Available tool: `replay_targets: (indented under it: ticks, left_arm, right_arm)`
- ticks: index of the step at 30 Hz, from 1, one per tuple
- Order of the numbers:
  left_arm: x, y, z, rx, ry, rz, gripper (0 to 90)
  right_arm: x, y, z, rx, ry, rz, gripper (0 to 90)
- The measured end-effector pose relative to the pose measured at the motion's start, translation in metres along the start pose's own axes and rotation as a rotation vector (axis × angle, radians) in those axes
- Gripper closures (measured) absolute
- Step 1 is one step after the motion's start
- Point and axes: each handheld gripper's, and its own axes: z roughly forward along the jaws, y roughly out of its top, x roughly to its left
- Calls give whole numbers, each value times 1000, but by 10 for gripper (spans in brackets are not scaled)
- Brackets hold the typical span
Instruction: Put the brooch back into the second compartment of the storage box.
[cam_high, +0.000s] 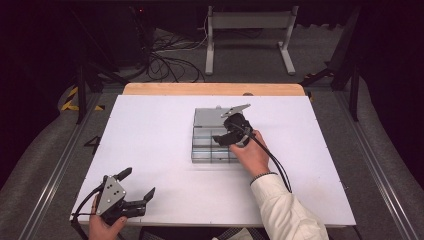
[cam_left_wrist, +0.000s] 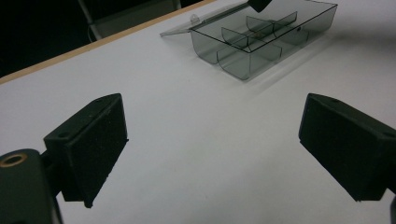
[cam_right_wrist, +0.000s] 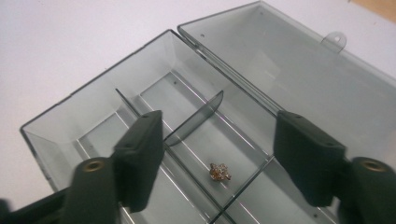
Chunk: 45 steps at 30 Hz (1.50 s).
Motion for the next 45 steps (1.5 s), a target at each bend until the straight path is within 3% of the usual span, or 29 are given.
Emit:
replay_targets:
  ticks: [4, 9, 27, 34, 45]
  left_arm:
    - [0, 0, 0, 0, 0, -4, 82]
    - [0, 0, 0, 1, 0, -3, 82]
    - [0, 0, 0, -1, 1, -4, 82]
    - [0, 0, -1, -4, 3, -7, 82]
    - [0, 0, -1, -7, 7, -9, 82]
  right_arm:
    - [5, 2, -9, -17, 19, -14, 175]
    - [8, 4, -18, -35, 21, -38, 116]
    - [18, 7, -32, -74, 30, -79, 54]
    - [21, 6, -46, -113, 48, -86, 4]
    - [25, -6, -71, -153, 60, -102, 0]
